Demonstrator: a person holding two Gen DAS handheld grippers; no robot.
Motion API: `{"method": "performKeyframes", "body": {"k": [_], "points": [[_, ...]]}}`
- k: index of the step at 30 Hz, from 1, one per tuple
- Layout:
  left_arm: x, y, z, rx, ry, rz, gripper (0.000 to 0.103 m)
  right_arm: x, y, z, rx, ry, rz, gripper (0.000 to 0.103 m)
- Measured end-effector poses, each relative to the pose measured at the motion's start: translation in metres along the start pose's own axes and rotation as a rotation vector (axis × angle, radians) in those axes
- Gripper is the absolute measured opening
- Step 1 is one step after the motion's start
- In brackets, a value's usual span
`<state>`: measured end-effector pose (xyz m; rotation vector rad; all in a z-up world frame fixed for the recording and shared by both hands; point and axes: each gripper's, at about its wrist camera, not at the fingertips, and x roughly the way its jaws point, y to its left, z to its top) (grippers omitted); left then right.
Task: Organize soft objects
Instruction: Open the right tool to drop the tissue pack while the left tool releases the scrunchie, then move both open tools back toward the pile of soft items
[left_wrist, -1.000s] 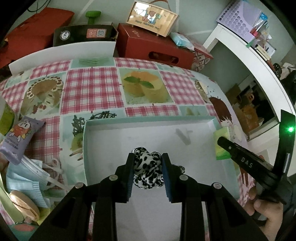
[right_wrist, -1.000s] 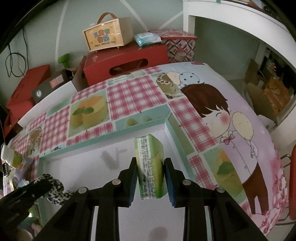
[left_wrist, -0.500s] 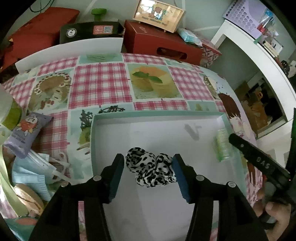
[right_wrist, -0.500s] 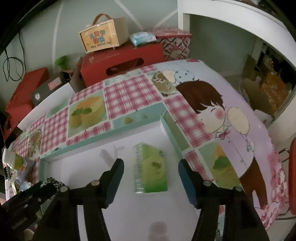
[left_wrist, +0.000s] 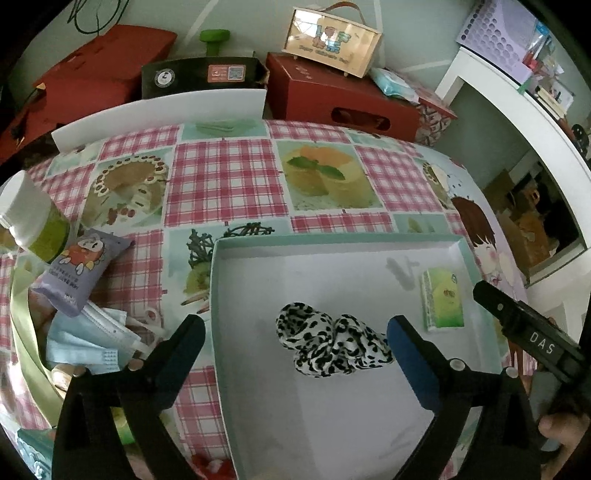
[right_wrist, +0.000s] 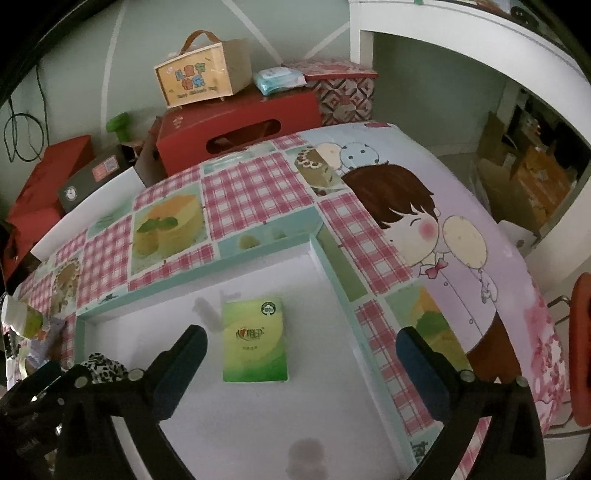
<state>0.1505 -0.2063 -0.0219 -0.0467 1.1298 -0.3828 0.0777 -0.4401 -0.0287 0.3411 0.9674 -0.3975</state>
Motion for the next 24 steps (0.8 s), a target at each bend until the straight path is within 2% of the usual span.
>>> {"method": "performKeyframes", "body": {"k": [6, 13, 18, 24], "points": [[0.003, 0.002, -0.001, -0.004, 0.009, 0.011, 0.099, 0.001, 0.000, -0.001, 0.003, 0.008, -0.004, 0.103], [-0.005, 0.006, -0.001, -0.010, -0.033, -0.010, 0.099, -0.002, 0.004, 0.000, -0.015, -0.005, -0.005, 0.103], [-0.012, 0.011, 0.001, -0.029, -0.050, -0.035, 0.099, -0.009, 0.017, 0.000, -0.044, -0.040, 0.035, 0.103], [-0.025, 0.025, 0.003, -0.072, -0.041, -0.038, 0.099, -0.009, 0.033, -0.002, -0.070, -0.039, 0.055, 0.103]]}}
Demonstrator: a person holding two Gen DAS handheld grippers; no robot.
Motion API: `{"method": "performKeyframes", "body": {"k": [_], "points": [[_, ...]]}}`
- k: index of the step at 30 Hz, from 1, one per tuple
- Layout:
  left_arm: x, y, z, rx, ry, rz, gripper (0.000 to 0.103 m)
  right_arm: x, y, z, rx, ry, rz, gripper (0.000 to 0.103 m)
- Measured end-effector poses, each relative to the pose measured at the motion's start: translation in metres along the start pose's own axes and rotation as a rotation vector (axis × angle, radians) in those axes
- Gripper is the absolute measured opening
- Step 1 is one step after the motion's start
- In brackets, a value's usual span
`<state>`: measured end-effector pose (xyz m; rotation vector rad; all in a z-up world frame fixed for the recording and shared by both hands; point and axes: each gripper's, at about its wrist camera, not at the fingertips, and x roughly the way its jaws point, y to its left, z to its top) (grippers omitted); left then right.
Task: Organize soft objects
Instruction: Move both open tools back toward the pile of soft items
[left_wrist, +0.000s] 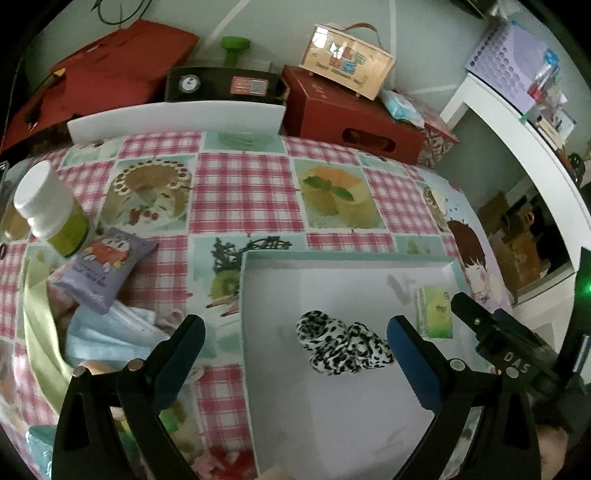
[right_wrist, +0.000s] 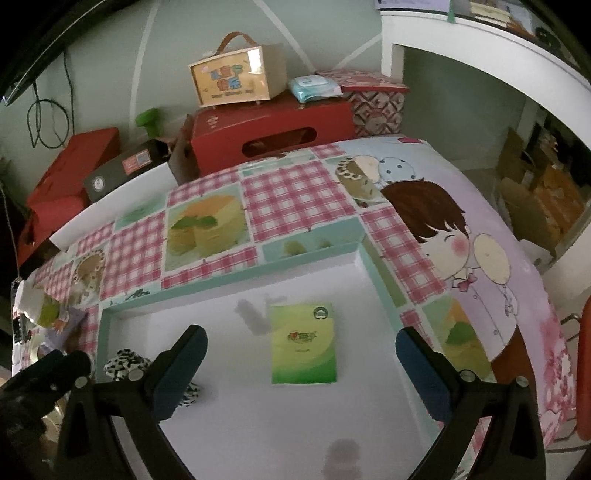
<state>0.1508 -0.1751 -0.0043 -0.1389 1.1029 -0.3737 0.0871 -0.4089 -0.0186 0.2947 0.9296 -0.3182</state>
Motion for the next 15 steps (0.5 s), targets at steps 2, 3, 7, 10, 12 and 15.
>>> {"method": "performKeyframes", "body": {"k": [2, 3, 7, 10, 12, 15], "points": [[-0.007, 0.007, 0.001, -0.012, -0.015, 0.004, 0.099, -0.001, 0.005, 0.001, -0.007, -0.002, 0.001, 0.103], [-0.011, 0.009, 0.002, -0.015, -0.022, 0.009, 0.099, -0.001, 0.006, 0.001, -0.010, -0.004, 0.008, 0.103], [-0.029, 0.027, 0.007, -0.038, -0.068, 0.033, 0.099, -0.005, 0.020, 0.001, -0.039, -0.013, 0.033, 0.103], [-0.040, 0.041, 0.009, -0.051, -0.086, 0.073, 0.099, -0.009, 0.034, 0.002, -0.072, -0.025, 0.041, 0.103], [-0.044, 0.051, 0.009, -0.050, -0.078, 0.122, 0.099, -0.011, 0.044, 0.002, -0.083, -0.026, 0.061, 0.103], [-0.051, 0.069, 0.010, -0.054, -0.066, 0.175, 0.099, -0.014, 0.059, 0.002, -0.093, -0.019, 0.113, 0.103]]}}
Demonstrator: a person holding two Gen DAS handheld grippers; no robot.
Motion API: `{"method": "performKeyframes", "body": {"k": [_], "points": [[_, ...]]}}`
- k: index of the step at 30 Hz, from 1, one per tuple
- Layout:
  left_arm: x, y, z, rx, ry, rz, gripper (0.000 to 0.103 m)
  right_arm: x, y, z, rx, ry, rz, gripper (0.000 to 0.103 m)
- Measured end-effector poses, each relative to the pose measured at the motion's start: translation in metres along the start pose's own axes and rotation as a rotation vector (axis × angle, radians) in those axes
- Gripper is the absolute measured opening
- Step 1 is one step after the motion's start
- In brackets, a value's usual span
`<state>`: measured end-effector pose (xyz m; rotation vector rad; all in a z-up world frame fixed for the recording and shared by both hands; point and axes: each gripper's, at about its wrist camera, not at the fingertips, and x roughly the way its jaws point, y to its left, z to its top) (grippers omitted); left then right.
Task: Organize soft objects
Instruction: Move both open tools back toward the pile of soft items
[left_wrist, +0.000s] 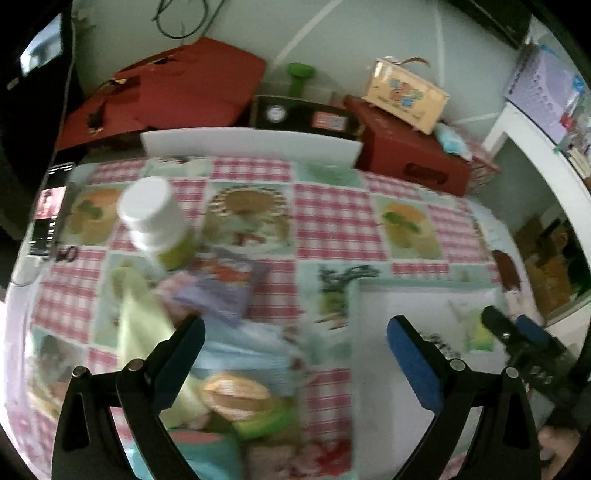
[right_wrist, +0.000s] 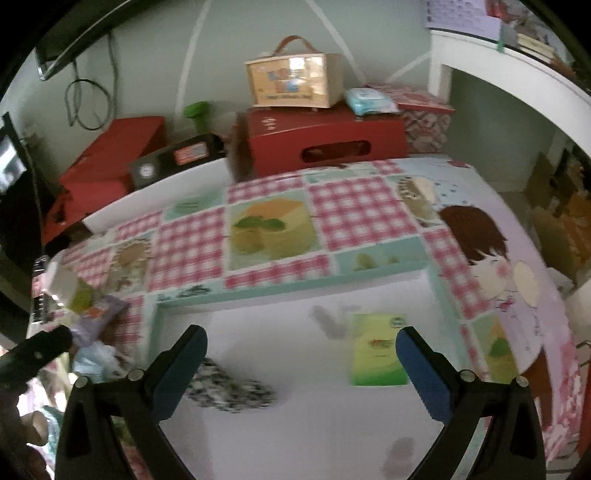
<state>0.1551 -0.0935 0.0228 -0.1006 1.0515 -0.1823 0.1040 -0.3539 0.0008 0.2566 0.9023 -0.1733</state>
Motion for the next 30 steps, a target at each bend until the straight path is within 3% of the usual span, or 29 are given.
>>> {"method": "performKeyframes", "body": {"k": [6, 17, 25, 30], "points": [[-0.010, 0.048, 0.002, -0.103, 0.008, 0.022, 0.099, -0.005, 0.036, 0.000, -0.059, 0.001, 0.069, 0.103], [-0.021, 0.136, -0.008, -0.297, 0.015, 0.176, 0.099, -0.004, 0.110, -0.011, -0.196, 0.039, 0.175, 0.103], [-0.006, 0.153, -0.015, -0.334, 0.077, 0.143, 0.099, 0.009, 0.177, -0.032, -0.292, 0.133, 0.309, 0.103], [0.008, 0.158, -0.019, -0.365, 0.117, 0.097, 0.099, 0.019, 0.200, -0.040, -0.322, 0.180, 0.320, 0.103]]}}
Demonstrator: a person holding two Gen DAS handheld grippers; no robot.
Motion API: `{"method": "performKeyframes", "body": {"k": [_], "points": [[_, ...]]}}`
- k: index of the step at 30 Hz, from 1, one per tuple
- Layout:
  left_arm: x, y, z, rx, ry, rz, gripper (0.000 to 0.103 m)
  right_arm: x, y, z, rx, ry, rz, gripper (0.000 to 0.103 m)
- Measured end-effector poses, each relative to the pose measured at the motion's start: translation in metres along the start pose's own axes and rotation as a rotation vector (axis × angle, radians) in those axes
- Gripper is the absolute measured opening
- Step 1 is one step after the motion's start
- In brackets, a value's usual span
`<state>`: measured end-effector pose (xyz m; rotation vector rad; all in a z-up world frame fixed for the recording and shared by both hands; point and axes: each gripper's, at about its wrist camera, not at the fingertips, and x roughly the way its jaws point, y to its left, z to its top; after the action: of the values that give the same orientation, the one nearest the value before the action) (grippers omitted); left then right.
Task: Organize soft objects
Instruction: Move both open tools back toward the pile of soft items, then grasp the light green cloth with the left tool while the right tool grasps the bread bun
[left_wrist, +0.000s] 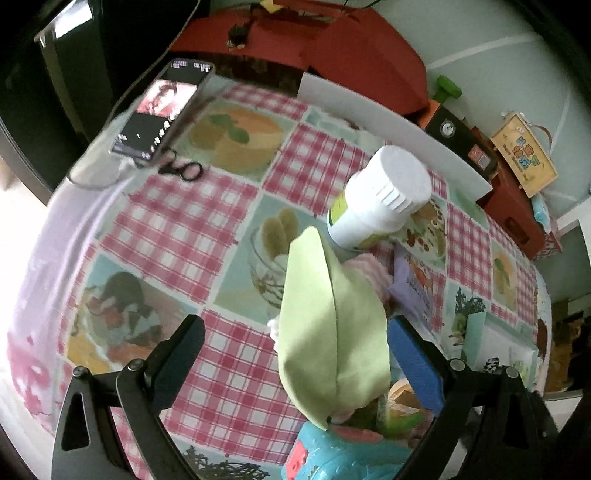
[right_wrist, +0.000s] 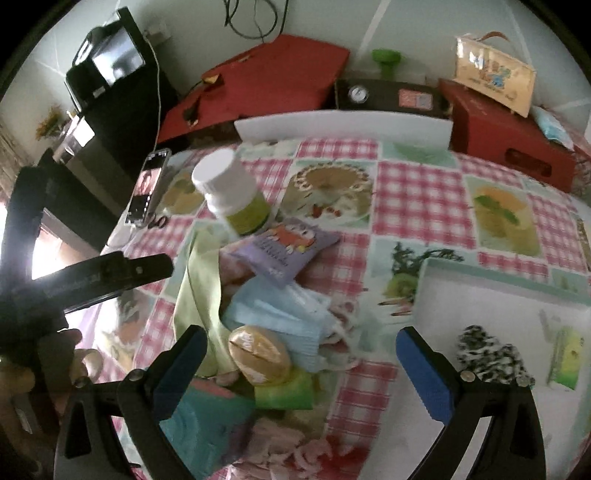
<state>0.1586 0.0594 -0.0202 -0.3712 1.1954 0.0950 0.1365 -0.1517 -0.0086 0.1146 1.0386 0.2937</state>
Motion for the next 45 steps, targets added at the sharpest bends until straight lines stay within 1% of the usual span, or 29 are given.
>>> {"method": "performKeyframes", "body": {"k": [4, 11, 16, 18, 23, 28, 31, 32, 34, 39, 42, 43, 44, 45], "points": [[0.014, 0.002, -0.001, -0.015, 0.041, -0.010, 0.099, 0.014, 0.006, -0.001, -0.001, 0.040, -0.007, 0.103], [0.028, 0.007, 0.000, -0.031, 0.080, -0.035, 0.099, 0.030, 0.012, -0.004, 0.000, 0.106, -0.008, 0.103], [0.032, 0.011, 0.001, -0.047, 0.087, -0.053, 0.099, 0.034, 0.018, 0.004, -0.008, 0.147, -0.021, 0.103], [0.031, 0.011, 0.002, -0.041, 0.086, -0.061, 0.099, 0.034, 0.022, 0.008, -0.019, 0.166, -0.024, 0.101], [0.031, 0.008, 0.002, -0.030, 0.083, -0.086, 0.099, 0.034, 0.021, 0.013, 0.015, 0.211, -0.027, 0.091], [0.034, 0.008, 0.003, -0.032, 0.089, -0.105, 0.099, 0.042, 0.028, 0.014, 0.038, 0.281, 0.010, 0.090], [0.036, 0.010, 0.003, -0.040, 0.096, -0.121, 0.099, 0.049, 0.031, 0.013, 0.042, 0.309, -0.003, 0.086], [0.036, 0.012, 0.003, -0.044, 0.095, -0.122, 0.099, 0.053, 0.032, 0.013, 0.046, 0.320, -0.018, 0.083], [0.036, 0.013, 0.003, -0.045, 0.093, -0.124, 0.099, 0.058, 0.033, 0.011, 0.057, 0.334, -0.041, 0.082], [0.039, 0.013, 0.002, -0.046, 0.107, -0.142, 0.098, 0.066, 0.031, 0.009, 0.084, 0.335, -0.064, 0.080], [0.041, 0.012, 0.002, -0.043, 0.112, -0.147, 0.097, 0.069, 0.029, 0.009, 0.088, 0.332, -0.081, 0.073], [0.042, 0.011, 0.002, -0.041, 0.112, -0.148, 0.096, 0.068, 0.027, 0.009, 0.091, 0.330, -0.085, 0.069], [0.042, 0.010, 0.002, -0.039, 0.112, -0.149, 0.093, 0.067, 0.025, 0.009, 0.095, 0.326, -0.088, 0.065], [0.043, 0.009, 0.002, -0.037, 0.112, -0.149, 0.088, 0.066, 0.023, 0.010, 0.100, 0.322, -0.087, 0.063]]}}
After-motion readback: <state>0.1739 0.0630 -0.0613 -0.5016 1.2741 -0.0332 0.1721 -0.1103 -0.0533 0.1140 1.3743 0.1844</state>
